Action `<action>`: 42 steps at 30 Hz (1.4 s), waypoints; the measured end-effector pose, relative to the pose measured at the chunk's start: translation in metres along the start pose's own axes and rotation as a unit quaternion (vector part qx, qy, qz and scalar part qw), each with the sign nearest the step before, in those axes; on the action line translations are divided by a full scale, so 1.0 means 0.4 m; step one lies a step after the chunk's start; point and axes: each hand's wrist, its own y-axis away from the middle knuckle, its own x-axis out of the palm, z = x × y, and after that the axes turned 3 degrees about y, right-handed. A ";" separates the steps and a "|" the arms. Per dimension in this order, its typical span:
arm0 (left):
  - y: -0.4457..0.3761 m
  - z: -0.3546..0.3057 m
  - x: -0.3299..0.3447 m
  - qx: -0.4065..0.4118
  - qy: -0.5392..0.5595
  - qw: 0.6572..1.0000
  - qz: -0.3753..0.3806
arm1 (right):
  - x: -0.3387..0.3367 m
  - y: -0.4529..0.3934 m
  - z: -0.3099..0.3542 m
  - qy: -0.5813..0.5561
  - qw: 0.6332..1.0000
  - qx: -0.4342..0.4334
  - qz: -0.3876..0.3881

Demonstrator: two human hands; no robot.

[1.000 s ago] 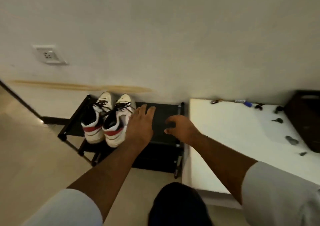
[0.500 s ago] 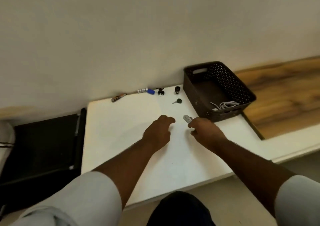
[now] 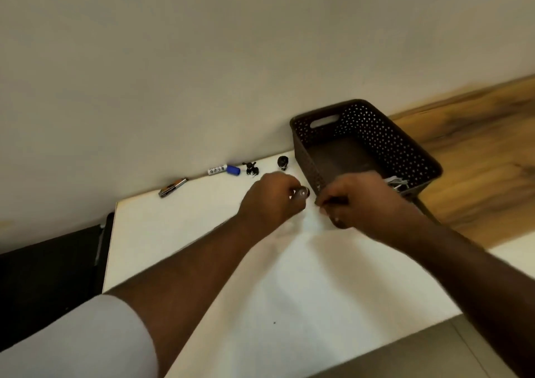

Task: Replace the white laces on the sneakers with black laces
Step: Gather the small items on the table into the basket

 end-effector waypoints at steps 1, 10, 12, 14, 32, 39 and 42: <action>-0.013 -0.021 -0.026 0.024 0.023 0.998 -0.045 | -0.045 -0.003 -0.001 -0.043 0.999 0.021 -0.018; -0.251 -0.209 -0.011 0.068 -0.245 0.965 0.068 | -0.111 -0.193 -0.202 0.087 0.986 0.141 -0.021; -0.272 -0.222 0.031 0.051 -0.303 0.943 0.131 | -0.075 -0.216 -0.236 0.117 0.979 0.163 0.021; -0.291 -0.239 0.061 0.030 -0.321 0.932 0.165 | -0.059 -0.222 -0.258 0.137 0.975 0.169 0.038; -0.190 0.097 -0.137 -0.085 -0.014 0.996 -0.012 | -0.094 -0.217 -0.014 0.013 0.998 -0.027 -0.055; -0.216 0.139 -0.088 0.039 -0.160 0.985 0.060 | 0.140 -0.268 0.109 0.193 0.977 0.025 0.090; -0.239 0.104 -0.071 0.070 -0.206 0.973 0.081 | 0.196 -0.283 0.073 0.233 0.967 0.050 0.088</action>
